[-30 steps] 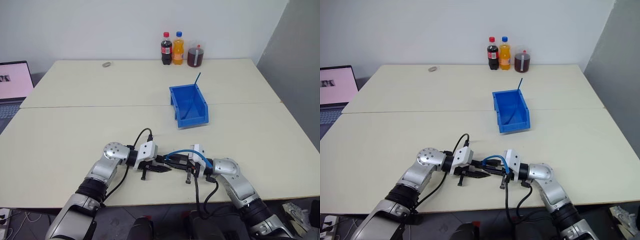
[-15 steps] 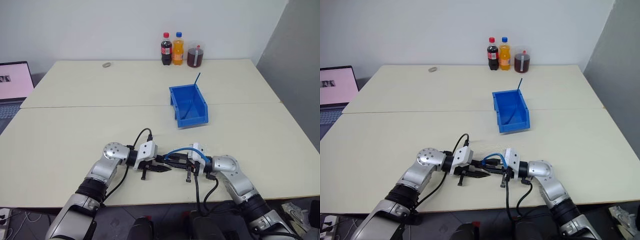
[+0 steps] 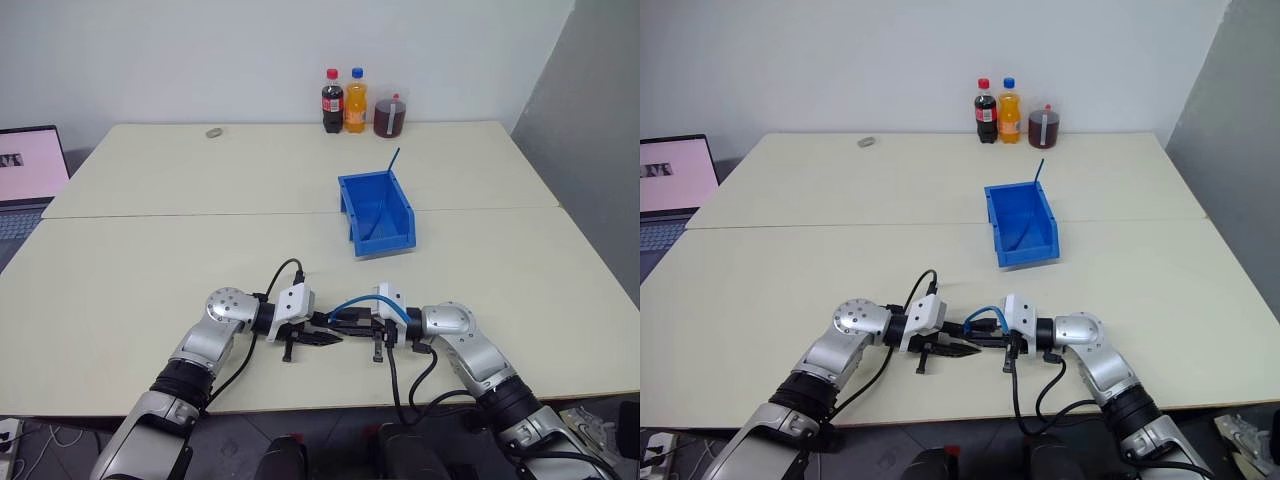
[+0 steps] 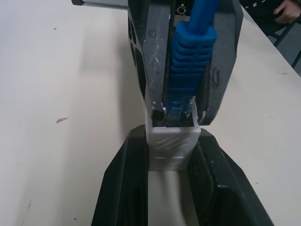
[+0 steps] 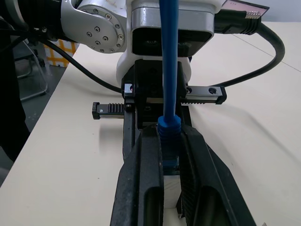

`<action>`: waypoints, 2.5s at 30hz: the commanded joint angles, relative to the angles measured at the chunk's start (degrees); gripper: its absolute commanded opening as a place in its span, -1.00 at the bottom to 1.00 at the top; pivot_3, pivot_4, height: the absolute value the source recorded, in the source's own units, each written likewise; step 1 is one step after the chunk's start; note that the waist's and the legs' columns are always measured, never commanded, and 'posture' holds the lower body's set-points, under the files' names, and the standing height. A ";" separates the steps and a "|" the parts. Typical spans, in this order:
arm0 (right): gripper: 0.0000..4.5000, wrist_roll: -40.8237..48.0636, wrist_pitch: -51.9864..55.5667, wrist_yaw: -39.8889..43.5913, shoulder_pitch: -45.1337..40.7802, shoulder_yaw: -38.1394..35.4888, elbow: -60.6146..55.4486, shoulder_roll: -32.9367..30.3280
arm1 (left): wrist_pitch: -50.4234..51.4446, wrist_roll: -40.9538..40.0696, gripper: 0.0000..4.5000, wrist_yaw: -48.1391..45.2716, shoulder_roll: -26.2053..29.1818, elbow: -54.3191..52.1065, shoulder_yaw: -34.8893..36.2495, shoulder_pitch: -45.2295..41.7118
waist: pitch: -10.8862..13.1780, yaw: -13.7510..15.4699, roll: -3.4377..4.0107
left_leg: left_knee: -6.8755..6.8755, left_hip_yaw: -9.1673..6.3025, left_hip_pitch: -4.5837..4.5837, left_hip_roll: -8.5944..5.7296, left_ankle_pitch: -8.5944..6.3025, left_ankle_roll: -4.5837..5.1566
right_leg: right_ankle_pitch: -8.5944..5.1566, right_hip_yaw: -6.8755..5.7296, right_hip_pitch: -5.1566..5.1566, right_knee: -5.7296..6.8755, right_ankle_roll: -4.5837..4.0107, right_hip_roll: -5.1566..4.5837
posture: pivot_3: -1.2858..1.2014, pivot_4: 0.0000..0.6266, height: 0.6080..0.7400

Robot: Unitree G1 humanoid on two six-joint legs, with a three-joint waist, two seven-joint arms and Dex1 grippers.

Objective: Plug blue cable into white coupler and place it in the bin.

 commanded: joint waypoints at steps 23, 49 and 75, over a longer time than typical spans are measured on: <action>-0.93 -1.67 4.27 -1.10 0.56 -1.67 5.16 -1.01 | 0.27 1.86 -0.33 4.15 -0.49 1.78 0.53 0.46 | -0.31 0.14 0.05 | -0.09 0.04 0.13 0.47 0.00 -0.01 | -0.06 -0.08 0.06 0.00 -0.11 0.39 | 0.03 -0.52 1.00; -0.93 5.11 15.48 -3.68 0.12 -9.76 -12.93 -3.84 | 9.43 -5.76 1.00 5.78 3.79 -7.48 7.62 3.55 | 0.27 0.45 0.08 | -0.30 0.07 -0.25 0.47 0.00 -0.03 | -0.09 -0.06 -0.37 -0.05 -0.16 0.38 | 0.03 -0.52 1.00; -0.93 10.08 52.25 -21.83 -28.82 -21.45 -5.76 -7.97 | 39.40 -8.73 1.00 20.91 7.09 -29.75 10.60 -12.18 | 1.29 0.94 -0.08 | -0.28 0.08 -1.59 0.48 0.03 -0.09 | 0.09 -0.17 -1.60 -0.01 -0.54 0.34 | 0.03 -0.52 1.00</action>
